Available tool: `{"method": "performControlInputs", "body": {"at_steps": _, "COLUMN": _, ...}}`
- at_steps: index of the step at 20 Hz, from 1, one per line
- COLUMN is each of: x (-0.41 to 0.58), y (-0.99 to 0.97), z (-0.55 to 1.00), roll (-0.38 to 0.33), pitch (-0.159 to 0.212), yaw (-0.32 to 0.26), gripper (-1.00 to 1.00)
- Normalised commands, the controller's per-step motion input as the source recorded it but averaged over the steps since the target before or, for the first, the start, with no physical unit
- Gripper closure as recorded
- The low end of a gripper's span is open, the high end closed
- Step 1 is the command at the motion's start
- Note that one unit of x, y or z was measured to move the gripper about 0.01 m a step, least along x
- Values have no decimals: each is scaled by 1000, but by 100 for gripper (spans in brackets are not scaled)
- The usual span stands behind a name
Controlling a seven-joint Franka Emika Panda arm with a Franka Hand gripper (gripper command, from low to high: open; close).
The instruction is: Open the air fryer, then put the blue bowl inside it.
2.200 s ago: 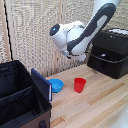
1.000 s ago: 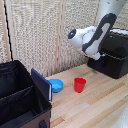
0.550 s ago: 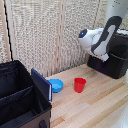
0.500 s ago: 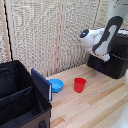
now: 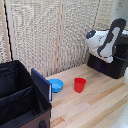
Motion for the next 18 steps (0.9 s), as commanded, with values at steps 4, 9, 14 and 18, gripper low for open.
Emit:
{"method": "performControlInputs", "body": {"at_steps": 4, "x": 0, "y": -282, "z": 400, "roll": 179, "pitch": 199, "yaw": -113, "gripper": 100}}
{"method": "performControlInputs", "body": {"at_steps": 9, "x": -10, "y": -201, "z": 417, "roll": 211, "pitch": 187, "yaw": -45, "gripper": 100}}
{"method": "performControlInputs", "body": {"at_steps": 14, "x": -154, "y": 299, "z": 348, "roll": 242, "pitch": 1, "yaw": -144, "gripper": 100}}
{"method": "performControlInputs", "body": {"at_steps": 18, "x": -212, "y": 581, "z": 445, "roll": 219, "pitch": -79, "yaw": -122, "gripper": 100}}
